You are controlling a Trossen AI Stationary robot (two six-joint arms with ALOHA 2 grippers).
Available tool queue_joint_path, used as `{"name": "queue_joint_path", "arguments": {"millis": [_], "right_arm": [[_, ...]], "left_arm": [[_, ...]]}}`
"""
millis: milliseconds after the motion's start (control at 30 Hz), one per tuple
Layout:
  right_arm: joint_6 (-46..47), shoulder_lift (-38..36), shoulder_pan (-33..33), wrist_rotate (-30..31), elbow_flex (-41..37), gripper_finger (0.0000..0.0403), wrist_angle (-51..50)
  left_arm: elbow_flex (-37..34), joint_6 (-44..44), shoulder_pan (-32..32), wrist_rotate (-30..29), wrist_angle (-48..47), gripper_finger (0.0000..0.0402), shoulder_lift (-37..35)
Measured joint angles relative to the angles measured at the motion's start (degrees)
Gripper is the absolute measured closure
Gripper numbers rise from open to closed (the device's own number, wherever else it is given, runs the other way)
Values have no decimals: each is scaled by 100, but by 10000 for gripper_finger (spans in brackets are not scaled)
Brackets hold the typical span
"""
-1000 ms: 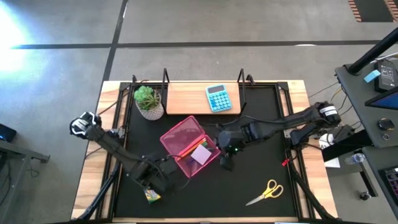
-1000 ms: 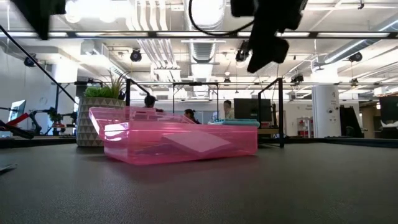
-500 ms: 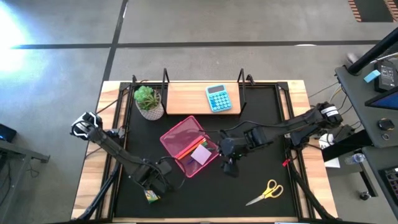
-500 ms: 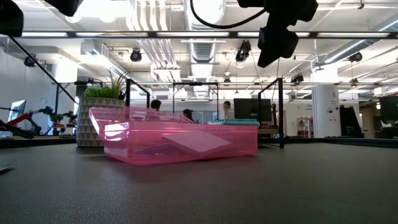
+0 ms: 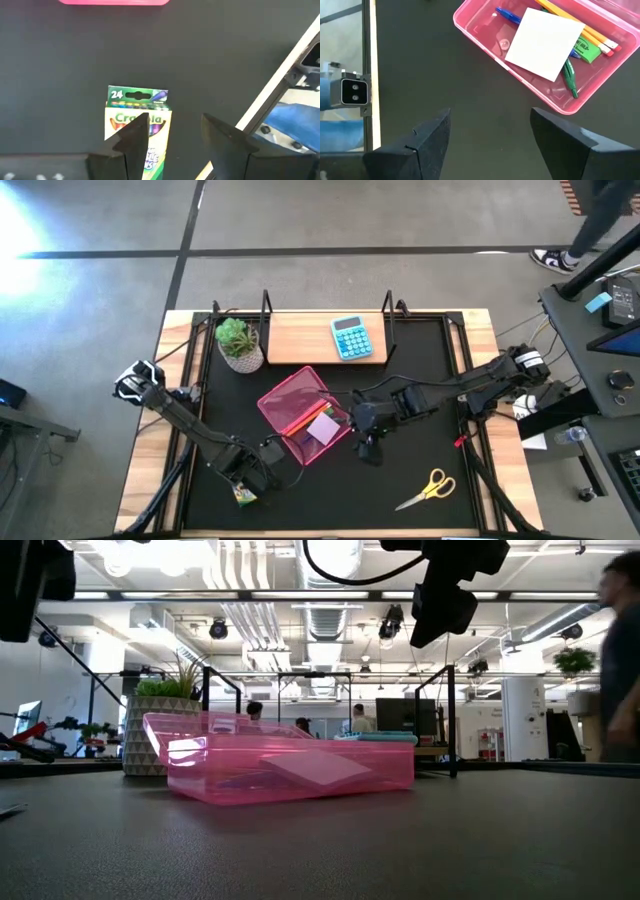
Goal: Pack school essentials
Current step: Put the yellow crayon box into the red supply box
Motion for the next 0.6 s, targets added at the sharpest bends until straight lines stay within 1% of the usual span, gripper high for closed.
{"name": "queue_joint_path", "arguments": {"millis": [200,300,400,600], "right_arm": [[0,0,0,0,0,146,9],[0,0,0,0,0,147,13],[0,0,0,0,0,145,23],[0,0,0,-2,0,139,37]], "left_arm": [[-24,-29,-313,16,-82,236,5],[-111,-40,-498,35,-312,216,8],[-211,-40,-623,29,-225,171,15],[-749,10,-706,1,478,52,15]]}}
